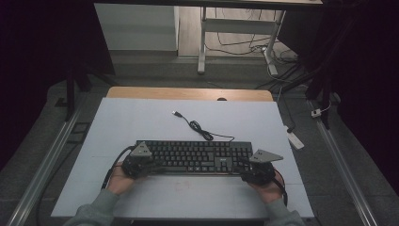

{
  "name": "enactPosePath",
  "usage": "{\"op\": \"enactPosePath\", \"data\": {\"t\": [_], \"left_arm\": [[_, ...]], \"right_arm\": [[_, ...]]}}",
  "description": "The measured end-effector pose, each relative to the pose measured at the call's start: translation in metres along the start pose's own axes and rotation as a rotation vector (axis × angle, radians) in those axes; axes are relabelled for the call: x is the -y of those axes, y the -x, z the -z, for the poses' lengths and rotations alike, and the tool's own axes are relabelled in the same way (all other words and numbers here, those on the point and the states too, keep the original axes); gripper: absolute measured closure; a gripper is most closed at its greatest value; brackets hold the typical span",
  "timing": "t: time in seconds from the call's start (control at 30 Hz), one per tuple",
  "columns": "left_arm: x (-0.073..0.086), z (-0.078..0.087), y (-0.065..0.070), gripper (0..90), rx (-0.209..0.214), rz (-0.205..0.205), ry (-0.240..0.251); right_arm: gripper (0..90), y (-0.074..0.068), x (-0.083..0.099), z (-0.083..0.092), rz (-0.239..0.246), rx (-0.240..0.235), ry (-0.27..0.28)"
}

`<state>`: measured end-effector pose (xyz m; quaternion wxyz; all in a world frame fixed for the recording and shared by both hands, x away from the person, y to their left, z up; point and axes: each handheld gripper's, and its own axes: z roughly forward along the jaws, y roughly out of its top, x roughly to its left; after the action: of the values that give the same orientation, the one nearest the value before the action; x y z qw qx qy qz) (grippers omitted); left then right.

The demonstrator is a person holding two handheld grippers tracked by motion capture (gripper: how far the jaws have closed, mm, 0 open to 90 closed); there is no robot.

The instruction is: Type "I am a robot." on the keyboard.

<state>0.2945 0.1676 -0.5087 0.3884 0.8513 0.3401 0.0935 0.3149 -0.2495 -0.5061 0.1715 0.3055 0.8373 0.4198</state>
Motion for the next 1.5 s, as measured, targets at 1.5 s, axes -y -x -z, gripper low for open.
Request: {"op": "enactPosePath", "data": {"t": [1.5], "left_arm": [[-0.003,-0.016,0.011,88.9,-0.019,-0.032,-0.011]], "right_arm": [[53.6,0.001,0.001,-0.001,-0.003,0.011,-0.007]]}}
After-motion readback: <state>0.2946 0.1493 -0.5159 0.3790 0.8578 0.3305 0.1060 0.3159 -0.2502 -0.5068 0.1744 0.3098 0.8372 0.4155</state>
